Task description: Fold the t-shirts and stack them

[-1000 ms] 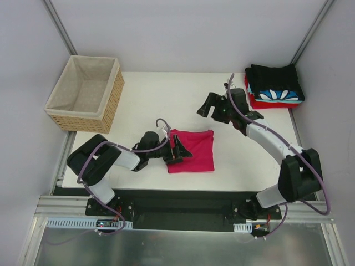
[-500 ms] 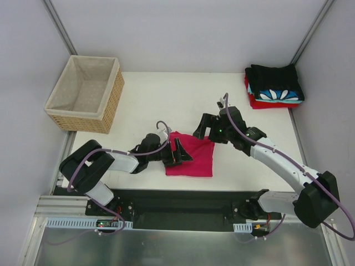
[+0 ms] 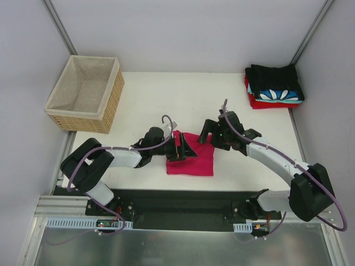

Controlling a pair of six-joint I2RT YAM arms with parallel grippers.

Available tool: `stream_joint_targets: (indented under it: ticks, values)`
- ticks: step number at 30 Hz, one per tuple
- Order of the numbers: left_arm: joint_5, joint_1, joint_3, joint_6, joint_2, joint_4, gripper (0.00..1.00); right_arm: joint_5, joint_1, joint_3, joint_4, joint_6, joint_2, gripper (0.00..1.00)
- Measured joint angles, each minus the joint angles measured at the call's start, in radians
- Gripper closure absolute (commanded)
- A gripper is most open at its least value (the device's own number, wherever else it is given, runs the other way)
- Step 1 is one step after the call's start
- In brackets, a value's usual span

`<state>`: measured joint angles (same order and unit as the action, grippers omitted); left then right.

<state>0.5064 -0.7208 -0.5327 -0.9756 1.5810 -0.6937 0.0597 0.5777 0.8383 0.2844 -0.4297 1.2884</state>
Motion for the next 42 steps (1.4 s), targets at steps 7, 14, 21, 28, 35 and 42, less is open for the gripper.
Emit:
stream_joint_targets:
  ticks: [7, 14, 21, 28, 35, 42]
  values:
    - [0.089, 0.000, -0.166, 0.029, -0.129, 0.152, 0.01, 0.000, -0.042, 0.026, -0.006, 0.001, 0.029, 0.04]
    - [0.083, 0.000, -0.244, 0.082, -0.383, 0.304, 0.01, 0.021, -0.031, 0.042, -0.028, -0.009, 0.080, 0.03]
    - [-0.011, 0.035, -0.179, 0.134, -0.578, 0.467, 0.01, 0.097, 0.029, 0.053, -0.111, -0.041, 0.135, 0.03]
    - [-0.029, 0.075, -0.139, 0.143, -0.585, 0.534, 0.01, 0.135, 0.038, 0.071, -0.179, -0.050, 0.192, 0.03]
    - [-0.028, 0.075, -0.139, 0.153, -0.573, 0.542, 0.01, 0.156, -0.006, 0.084, -0.276, -0.039, 0.295, 0.03]
    - [-0.024, 0.075, -0.140, 0.156, -0.519, 0.543, 0.01, 0.197, -0.095, 0.117, -0.388, -0.026, 0.450, 0.03]
